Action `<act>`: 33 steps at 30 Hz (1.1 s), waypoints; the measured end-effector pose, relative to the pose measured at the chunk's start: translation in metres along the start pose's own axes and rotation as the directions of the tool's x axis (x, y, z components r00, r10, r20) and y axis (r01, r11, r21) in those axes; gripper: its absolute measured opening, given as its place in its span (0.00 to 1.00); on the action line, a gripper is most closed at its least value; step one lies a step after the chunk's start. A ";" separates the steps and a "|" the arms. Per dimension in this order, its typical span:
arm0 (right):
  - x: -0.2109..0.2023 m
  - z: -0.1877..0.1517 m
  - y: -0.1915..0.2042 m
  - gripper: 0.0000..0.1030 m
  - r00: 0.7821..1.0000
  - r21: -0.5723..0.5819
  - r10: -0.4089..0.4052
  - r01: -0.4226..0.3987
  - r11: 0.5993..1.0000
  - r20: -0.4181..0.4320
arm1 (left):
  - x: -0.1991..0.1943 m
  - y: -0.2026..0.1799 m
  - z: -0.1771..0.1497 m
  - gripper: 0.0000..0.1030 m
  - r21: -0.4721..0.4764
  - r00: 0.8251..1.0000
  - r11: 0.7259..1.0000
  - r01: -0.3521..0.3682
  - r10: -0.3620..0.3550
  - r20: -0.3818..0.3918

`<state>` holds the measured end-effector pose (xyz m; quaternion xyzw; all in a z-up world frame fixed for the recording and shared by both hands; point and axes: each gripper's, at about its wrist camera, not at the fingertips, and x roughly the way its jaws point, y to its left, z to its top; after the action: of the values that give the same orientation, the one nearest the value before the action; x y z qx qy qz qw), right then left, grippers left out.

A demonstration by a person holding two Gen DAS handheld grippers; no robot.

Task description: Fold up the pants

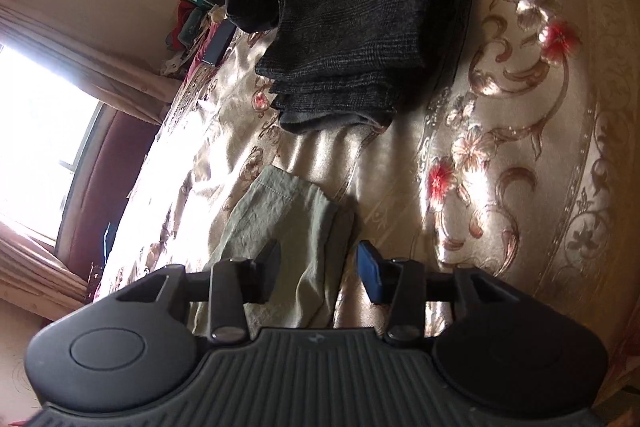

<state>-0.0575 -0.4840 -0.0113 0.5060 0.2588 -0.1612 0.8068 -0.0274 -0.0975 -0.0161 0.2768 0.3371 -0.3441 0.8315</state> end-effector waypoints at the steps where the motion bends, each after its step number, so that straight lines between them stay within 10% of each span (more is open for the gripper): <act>1: 0.004 -0.003 0.000 0.43 1.000 0.016 0.016 -0.016 1.000 -0.022 | 0.000 0.000 0.000 0.20 0.002 1.000 1.000 -0.002 0.002 0.000; 10: 0.003 -0.037 0.003 0.42 0.987 0.045 0.045 -0.039 0.998 -0.153 | 0.000 0.001 -0.001 0.20 -0.005 1.000 1.000 0.006 -0.006 0.007; 22: 0.011 -0.043 -0.029 0.32 0.970 0.223 0.201 -0.227 0.948 0.134 | 0.000 0.000 0.001 0.20 0.001 1.000 1.000 0.007 -0.007 0.002; 27: 0.039 -0.037 -0.013 0.29 0.975 0.161 0.210 -0.219 0.963 0.069 | 0.002 -0.001 0.002 0.20 0.006 1.000 1.000 0.006 -0.006 -0.006; 30: 0.045 -0.028 -0.008 0.04 0.979 0.194 0.180 -0.197 0.961 0.100 | 0.002 -0.003 0.002 0.21 0.010 1.000 1.000 -0.005 0.005 -0.006; 33: 0.019 -0.019 0.004 0.04 0.943 0.199 0.293 -0.320 0.926 0.157 | -0.004 -0.004 0.004 0.25 0.004 1.000 1.000 0.000 0.000 0.016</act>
<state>-0.0447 -0.4658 -0.0265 0.6160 0.1061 -0.0918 0.7751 -0.0314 -0.1012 -0.0122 0.2757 0.3299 -0.3468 0.8336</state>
